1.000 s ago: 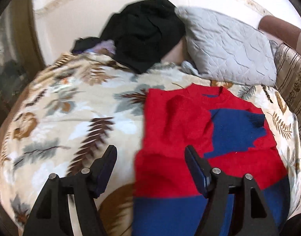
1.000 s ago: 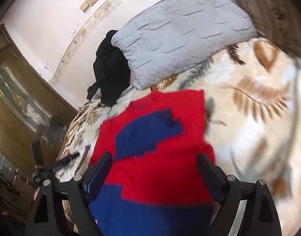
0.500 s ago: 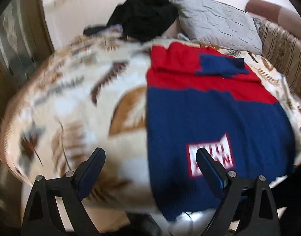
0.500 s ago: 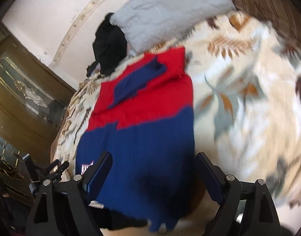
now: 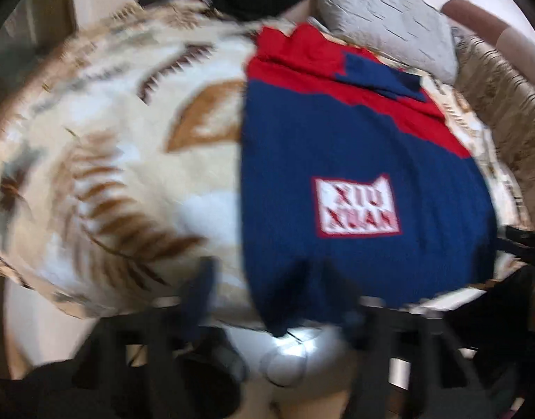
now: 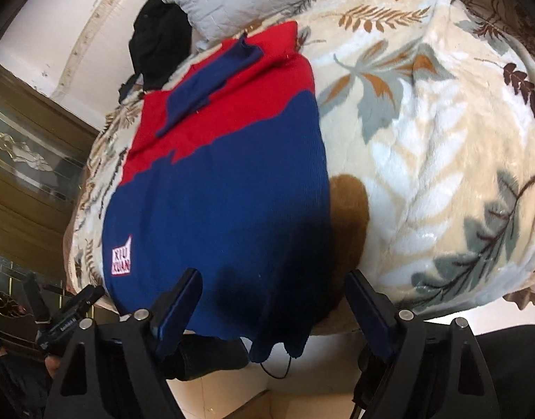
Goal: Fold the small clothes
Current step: 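Grasp the blue hem with the left tool while the right tool grasps it too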
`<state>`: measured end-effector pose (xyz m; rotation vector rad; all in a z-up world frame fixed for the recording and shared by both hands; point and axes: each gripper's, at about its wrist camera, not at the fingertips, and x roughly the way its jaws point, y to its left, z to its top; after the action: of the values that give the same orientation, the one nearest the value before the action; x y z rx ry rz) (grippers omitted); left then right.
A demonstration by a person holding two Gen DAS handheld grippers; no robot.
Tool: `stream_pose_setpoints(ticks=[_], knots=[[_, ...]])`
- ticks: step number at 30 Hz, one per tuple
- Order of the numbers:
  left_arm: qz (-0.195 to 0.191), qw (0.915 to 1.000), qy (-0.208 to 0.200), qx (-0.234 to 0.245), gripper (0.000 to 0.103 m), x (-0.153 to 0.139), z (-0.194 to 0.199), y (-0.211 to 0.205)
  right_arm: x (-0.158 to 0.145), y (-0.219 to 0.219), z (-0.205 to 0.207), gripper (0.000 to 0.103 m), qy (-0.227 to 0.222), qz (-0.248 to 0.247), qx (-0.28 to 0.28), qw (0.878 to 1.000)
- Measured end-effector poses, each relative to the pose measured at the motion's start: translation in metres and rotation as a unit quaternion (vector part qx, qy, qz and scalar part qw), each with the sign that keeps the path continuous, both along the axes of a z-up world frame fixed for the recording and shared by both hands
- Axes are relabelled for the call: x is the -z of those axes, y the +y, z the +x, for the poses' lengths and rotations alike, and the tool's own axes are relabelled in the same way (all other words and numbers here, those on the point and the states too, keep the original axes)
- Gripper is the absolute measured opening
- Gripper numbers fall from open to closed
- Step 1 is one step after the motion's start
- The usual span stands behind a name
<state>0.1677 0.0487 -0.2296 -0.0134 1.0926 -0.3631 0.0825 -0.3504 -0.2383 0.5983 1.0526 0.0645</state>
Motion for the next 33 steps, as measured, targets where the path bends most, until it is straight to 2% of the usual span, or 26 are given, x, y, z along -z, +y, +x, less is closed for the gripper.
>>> stream_pose_setpoints(ticks=[1, 3, 6, 8, 10, 11, 14, 15, 16, 18, 19, 20, 21, 22, 23, 24, 25, 26, 29, 32, 33], knots=[[-0.009, 0.9999, 0.010, 0.003, 0.037, 0.003, 0.000, -0.001, 0.002, 0.002, 0.001, 0.086, 0.005, -0.007, -0.001, 1.000], [-0.003, 0.9999, 0.013, 0.003, 0.032, 0.006, 0.000, -0.002, 0.004, 0.004, 0.002, 0.086, 0.010, -0.012, -0.003, 1.000], [-0.024, 0.9994, 0.023, -0.005, 0.032, 0.008, 0.005, 0.003, 0.006, 0.006, 0.001, 0.086, 0.013, -0.018, -0.006, 1.000], [-0.028, 0.9990, 0.033, -0.013, 0.036, 0.010, 0.006, 0.005, 0.007, 0.005, 0.002, 0.086, 0.013, -0.016, -0.004, 1.000], [-0.030, 0.9984, 0.046, -0.011, 0.054, 0.013, 0.005, 0.005, 0.008, 0.005, 0.002, 0.086, 0.018, -0.016, -0.003, 1.000], [-0.034, 0.9979, 0.055, -0.009, 0.058, 0.015, 0.004, 0.004, 0.007, 0.006, 0.003, 0.086, 0.019, -0.017, -0.003, 1.000], [-0.036, 0.9977, 0.058, -0.006, 0.058, 0.018, 0.005, 0.002, 0.007, 0.008, 0.003, 0.086, 0.022, -0.022, -0.004, 0.999], [-0.039, 0.9975, 0.058, -0.008, 0.055, 0.018, 0.006, 0.002, 0.007, 0.010, 0.004, 0.086, 0.025, -0.026, -0.005, 0.999], [-0.043, 0.9974, 0.057, -0.011, 0.043, 0.018, 0.007, 0.003, 0.008, 0.012, 0.004, 0.086, 0.028, -0.033, -0.006, 0.999], [-0.043, 0.9973, 0.057, -0.017, 0.034, 0.018, 0.008, 0.006, 0.008, 0.018, 0.006, 0.086, 0.033, -0.052, -0.010, 0.998], [-0.050, 0.9968, 0.059, -0.021, 0.026, 0.019, 0.009, 0.008, 0.008, 0.021, 0.007, 0.086, 0.036, -0.061, -0.012, 0.997], [-0.054, 0.9965, 0.059, -0.022, 0.020, 0.018, 0.009, 0.010, 0.008, 0.025, 0.007, 0.081, 0.039, -0.074, -0.017, 0.996], [-0.070, 0.9957, 0.058, -0.020, 0.007, 0.017, 0.008, 0.012, 0.008, 0.030, 0.008, 0.075, 0.043, -0.090, -0.018, 0.995], [-0.088, 0.9943, 0.059, -0.015, 0.007, 0.016, 0.007, 0.014, 0.008, 0.033, 0.009, 0.062, 0.050, -0.114, -0.014, 0.992], [-0.092, 0.9941, 0.057, -0.012, 0.007, 0.014, 0.006, 0.014, 0.007, 0.038, 0.009, 0.044, 0.059, -0.150, -0.015, 0.987], [-0.089, 0.9945, 0.053, -0.008, 0.007, 0.012, 0.006, 0.014, 0.005, 0.042, 0.008, 0.034, 0.056, -0.168, -0.022, 0.984], [-0.088, 0.9948, 0.050, -0.003, 0.007, 0.010, 0.004, 0.012, 0.002, 0.044, 0.007, 0.018, 0.051, -0.169, -0.030, 0.984], [-0.091, 0.9947, 0.048, 0.000, 0.007, 0.009, 0.004, 0.011, 0.000, 0.046, 0.007, 0.013, 0.049, -0.162, -0.036, 0.985], [-0.106, 0.9935, 0.038, 0.017, 0.007, 0.005, 0.005, 0.000, -0.008, 0.045, 0.006, 0.013, 0.041, -0.149, -0.043, 0.987], [-0.085, 0.9956, 0.033, 0.024, 0.008, 0.005, 0.005, -0.008, -0.012, 0.032, 0.005, 0.013, 0.037, -0.100, -0.031, 0.994], [-0.077, 0.9960, 0.037, 0.025, 0.015, 0.008, 0.006, -0.012, -0.012, 0.028, 0.006, 0.013, 0.038, -0.090, -0.029, 0.995]])
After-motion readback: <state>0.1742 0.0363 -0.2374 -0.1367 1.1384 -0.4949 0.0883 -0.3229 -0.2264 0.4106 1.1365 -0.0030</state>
